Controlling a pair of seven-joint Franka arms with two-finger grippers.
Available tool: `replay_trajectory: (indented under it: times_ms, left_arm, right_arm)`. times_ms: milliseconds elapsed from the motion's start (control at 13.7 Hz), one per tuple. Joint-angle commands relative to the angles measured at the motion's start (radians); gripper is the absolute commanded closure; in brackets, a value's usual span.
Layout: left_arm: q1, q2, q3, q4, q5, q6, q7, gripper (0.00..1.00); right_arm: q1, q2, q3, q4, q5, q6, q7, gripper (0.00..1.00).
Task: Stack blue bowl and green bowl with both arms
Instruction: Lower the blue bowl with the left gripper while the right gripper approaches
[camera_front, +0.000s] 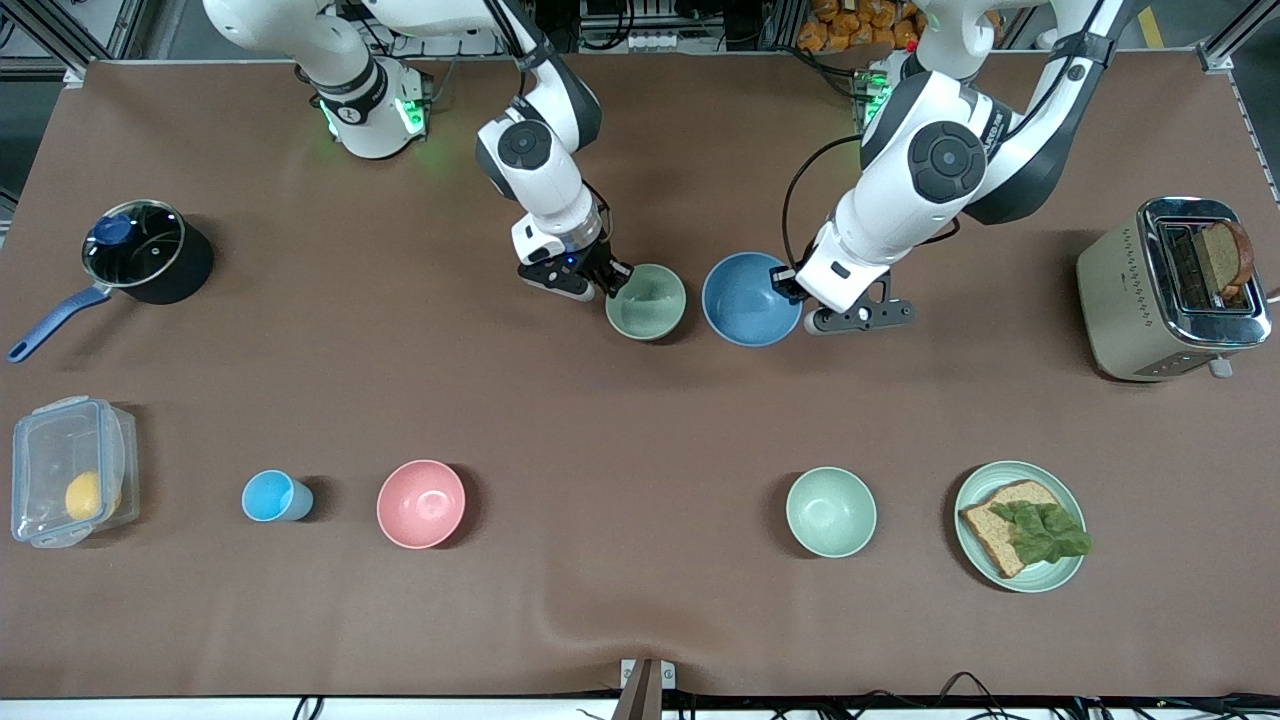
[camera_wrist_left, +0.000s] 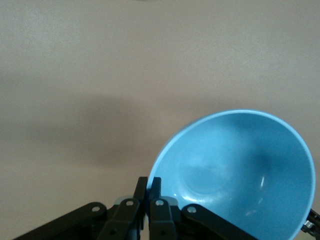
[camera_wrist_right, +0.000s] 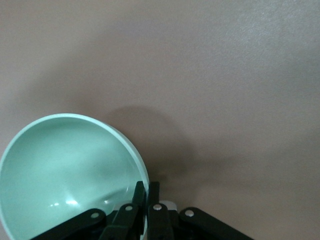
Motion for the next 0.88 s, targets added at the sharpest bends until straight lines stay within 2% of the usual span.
replay_trajectory:
  times_ms: [0, 73, 146, 439, 659, 732, 805]
  left_arm:
    - [0.001, -0.021, -0.003, -0.013, -0.02, -0.004, -0.004, 1.0]
    - [0.001, -0.021, -0.003, -0.013, -0.02, -0.004, -0.004, 1.0]
    - [-0.005, -0.02, -0.003, -0.013, -0.021, -0.004, -0.004, 1.0]
    - [-0.048, 0.001, -0.003, -0.015, -0.012, 0.008, -0.04, 1.0]
    - [-0.082, 0.026, -0.003, -0.016, -0.01, 0.023, -0.054, 1.0]
    - [-0.094, 0.038, -0.003, -0.016, -0.009, 0.025, -0.056, 1.0]
    - [-0.1, 0.054, -0.003, -0.015, -0.009, 0.029, -0.057, 1.0]
  right_arm:
    - [0.014, 0.012, -0.013, 0.014, -0.004, 0.005, 0.034, 0.44]
    - [0.014, 0.022, -0.013, 0.017, -0.003, 0.005, 0.037, 0.33]
    - [0.014, 0.024, -0.013, 0.021, -0.003, 0.005, 0.037, 0.32]
    - [-0.037, 0.01, -0.012, 0.038, 0.014, -0.027, 0.05, 0.11]
    - [-0.09, -0.002, -0.009, 0.116, 0.017, -0.194, 0.098, 0.03]
    - [-0.111, 0.0, -0.007, 0.15, 0.04, -0.252, 0.1, 0.03]
    - [-0.13, 0.003, -0.007, 0.173, 0.102, -0.283, 0.1, 0.02]
